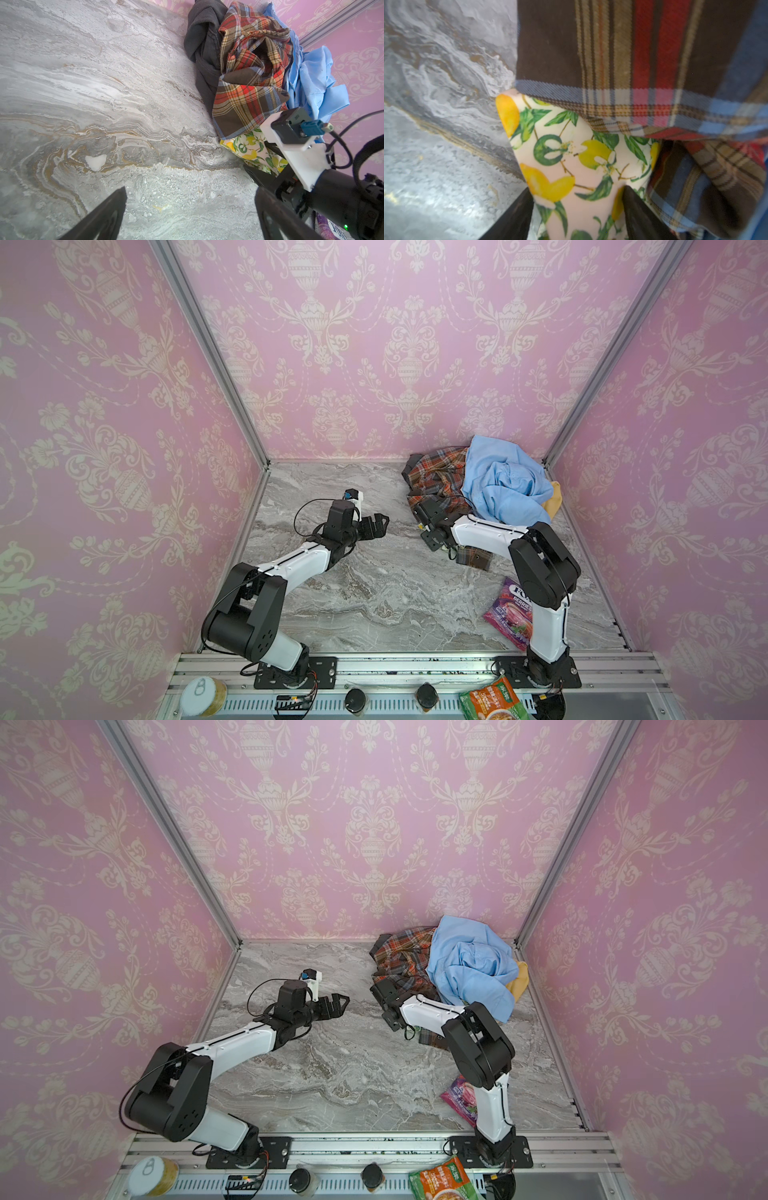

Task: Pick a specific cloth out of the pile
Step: 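Reach the right gripper down onto the lemon-print cloth while the left gripper approaches, then grasp the lemon-print cloth with the right gripper and lift it up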

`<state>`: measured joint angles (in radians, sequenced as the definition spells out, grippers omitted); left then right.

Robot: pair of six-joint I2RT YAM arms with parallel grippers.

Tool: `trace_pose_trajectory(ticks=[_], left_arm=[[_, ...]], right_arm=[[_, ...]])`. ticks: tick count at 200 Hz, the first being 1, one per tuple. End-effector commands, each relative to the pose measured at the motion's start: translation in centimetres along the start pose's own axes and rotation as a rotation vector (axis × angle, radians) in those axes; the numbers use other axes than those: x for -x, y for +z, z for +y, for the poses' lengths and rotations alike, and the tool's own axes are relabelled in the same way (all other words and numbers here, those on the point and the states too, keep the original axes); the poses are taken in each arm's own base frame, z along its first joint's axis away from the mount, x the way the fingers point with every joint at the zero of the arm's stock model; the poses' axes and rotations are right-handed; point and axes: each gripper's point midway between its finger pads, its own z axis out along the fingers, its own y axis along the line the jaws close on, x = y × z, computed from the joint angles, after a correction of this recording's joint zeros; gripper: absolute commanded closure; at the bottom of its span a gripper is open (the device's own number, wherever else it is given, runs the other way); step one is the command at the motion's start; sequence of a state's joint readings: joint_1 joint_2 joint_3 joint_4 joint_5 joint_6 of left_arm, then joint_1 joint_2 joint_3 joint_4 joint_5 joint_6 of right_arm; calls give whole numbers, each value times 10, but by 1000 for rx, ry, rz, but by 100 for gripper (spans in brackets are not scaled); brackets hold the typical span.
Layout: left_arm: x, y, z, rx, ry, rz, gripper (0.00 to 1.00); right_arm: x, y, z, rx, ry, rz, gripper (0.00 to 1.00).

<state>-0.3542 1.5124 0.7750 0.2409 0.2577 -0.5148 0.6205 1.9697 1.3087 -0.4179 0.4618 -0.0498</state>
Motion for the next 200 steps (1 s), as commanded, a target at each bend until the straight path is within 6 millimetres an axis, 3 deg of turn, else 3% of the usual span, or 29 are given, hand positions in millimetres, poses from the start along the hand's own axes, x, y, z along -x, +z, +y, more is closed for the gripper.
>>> trace_pose_trajectory(ticks=[1,19,38,60,148,200], left_arm=[[4,-5,-4,-28,-14,-18,2],[5,-7,-6,-32,-13,-21,2],[5,-10,-6,-30,-11,-29,2],[6,-13,-4,-10,8,-35,2],[3,-9,-8,12,58,-21,4],[0,-5,-19,13,98,-5,4]], right_arm=[[12,3,-5,-43,-3,-19,44],[17,3,-9,-51,3,-24,62],[20,0,-18,-48,30,-25,100],[26,-12,-33,-49,66,-52,100],[62,-109,-120,-20,244,-222,100],[80,-149,-163,-62,319,-305,100]])
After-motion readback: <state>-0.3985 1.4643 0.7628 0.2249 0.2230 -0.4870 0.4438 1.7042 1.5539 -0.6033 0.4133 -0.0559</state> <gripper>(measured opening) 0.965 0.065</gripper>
